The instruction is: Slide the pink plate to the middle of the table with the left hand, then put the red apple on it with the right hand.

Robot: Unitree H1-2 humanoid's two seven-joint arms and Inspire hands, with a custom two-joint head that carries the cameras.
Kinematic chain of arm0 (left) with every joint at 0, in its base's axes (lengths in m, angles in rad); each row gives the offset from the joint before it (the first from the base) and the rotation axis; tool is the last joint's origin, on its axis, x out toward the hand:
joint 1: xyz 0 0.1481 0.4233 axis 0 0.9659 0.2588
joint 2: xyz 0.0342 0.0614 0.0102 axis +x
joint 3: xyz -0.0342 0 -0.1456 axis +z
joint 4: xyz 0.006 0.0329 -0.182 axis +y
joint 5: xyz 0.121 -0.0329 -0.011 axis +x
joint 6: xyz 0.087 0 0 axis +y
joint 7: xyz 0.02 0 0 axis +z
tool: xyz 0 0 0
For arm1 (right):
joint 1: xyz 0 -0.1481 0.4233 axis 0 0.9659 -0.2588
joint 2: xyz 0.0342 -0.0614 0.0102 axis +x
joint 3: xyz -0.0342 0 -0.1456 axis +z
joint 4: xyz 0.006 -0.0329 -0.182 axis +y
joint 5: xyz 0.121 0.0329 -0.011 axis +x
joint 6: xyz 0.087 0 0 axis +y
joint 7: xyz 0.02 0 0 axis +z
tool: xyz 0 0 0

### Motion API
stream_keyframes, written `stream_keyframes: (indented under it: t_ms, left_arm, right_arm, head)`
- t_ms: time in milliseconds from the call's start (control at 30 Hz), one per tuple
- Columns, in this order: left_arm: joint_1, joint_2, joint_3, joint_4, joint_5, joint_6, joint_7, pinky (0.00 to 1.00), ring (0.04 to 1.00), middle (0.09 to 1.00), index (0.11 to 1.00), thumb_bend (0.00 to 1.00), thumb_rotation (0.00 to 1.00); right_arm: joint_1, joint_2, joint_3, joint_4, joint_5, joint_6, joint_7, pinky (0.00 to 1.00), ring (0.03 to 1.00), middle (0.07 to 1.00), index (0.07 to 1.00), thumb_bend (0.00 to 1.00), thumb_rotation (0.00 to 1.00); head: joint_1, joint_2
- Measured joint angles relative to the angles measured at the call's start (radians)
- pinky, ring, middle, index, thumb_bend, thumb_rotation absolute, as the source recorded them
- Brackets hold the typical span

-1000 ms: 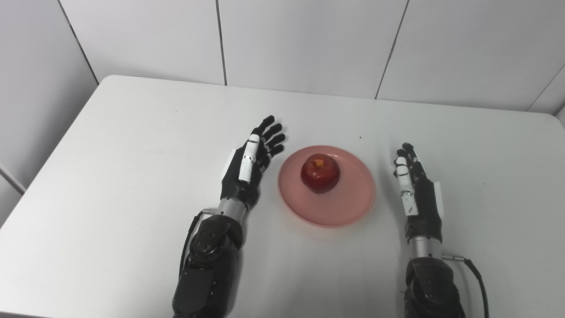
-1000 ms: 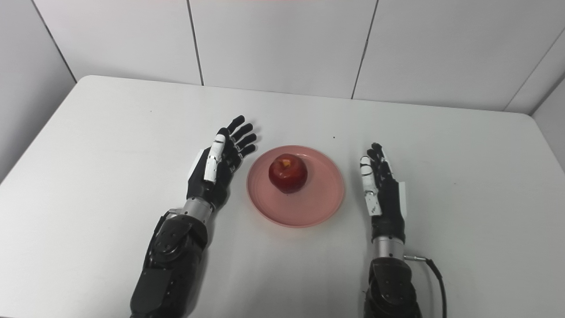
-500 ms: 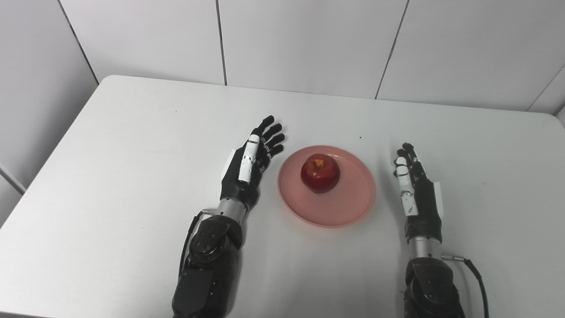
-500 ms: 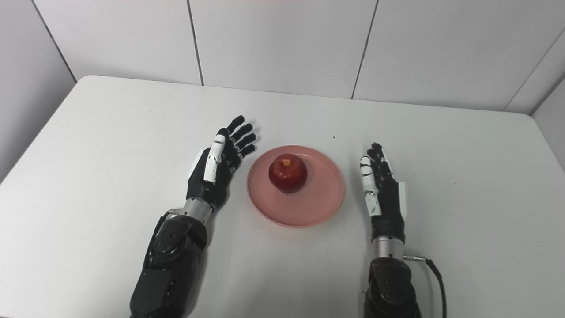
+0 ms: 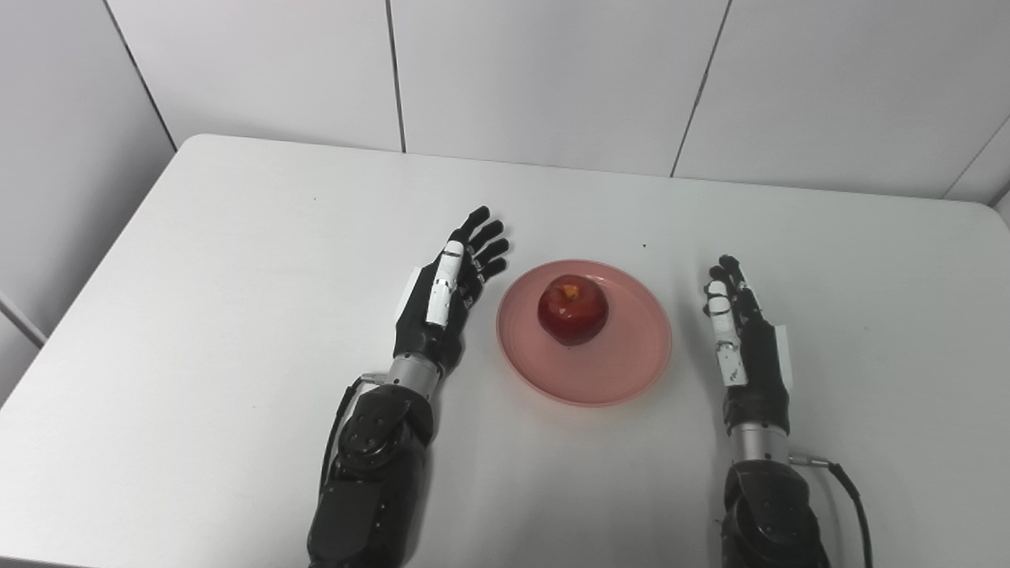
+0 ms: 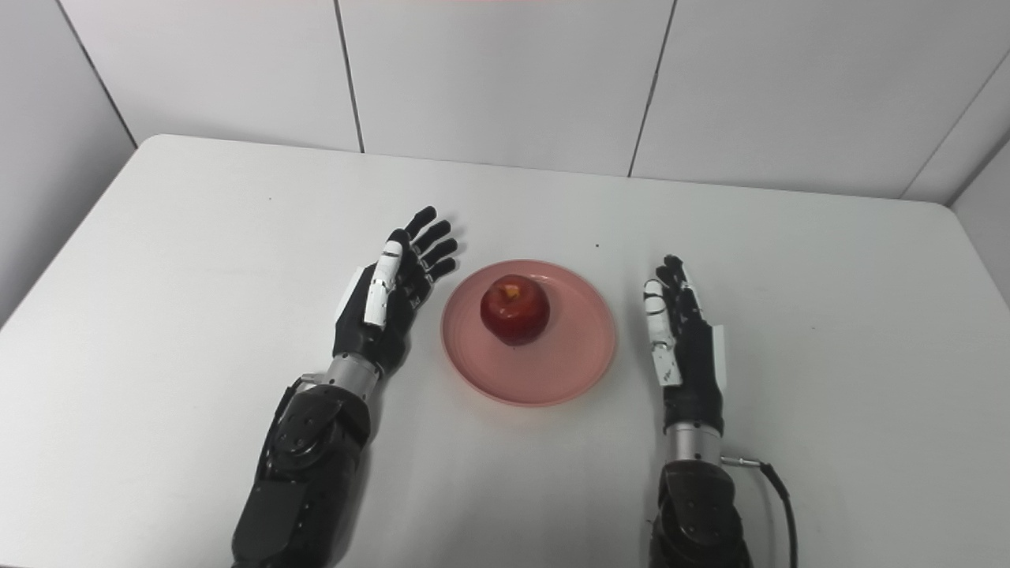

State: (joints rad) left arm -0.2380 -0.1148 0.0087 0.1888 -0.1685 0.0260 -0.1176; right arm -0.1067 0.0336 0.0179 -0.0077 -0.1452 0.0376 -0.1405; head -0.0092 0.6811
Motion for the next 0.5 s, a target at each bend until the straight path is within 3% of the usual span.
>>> stream_keyframes:
  t_ms: [500]
  left_arm:
    - [0.001,0.005,-0.006,-0.002,0.001,0.0,0.0,0.88,0.879,0.897,0.886,0.35,1.0]
  right_arm:
    - [0.0,0.001,0.0,0.002,0.002,-0.003,0.0,0.88,0.891,0.898,0.904,0.25,0.88]
  head:
    - [0.0,-0.005]
